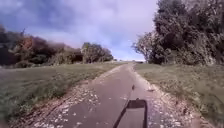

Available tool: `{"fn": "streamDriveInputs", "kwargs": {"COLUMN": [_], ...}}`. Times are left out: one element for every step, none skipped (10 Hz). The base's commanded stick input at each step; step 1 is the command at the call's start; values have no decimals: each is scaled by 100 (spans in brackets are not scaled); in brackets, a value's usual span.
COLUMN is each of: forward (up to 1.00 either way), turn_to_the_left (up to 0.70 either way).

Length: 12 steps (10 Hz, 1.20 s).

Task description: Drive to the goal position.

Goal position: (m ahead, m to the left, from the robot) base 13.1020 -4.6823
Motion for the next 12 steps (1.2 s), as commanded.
{"fn": "streamDriveInputs", "kwargs": {"forward": [70, 70, 70, 70, 70, 70, 70, 70, 70, 70, 70, 70], "turn_to_the_left": [-1, -1, -1, -1, -1, -1, -1, -1, -1, -1, -1, -1]}}
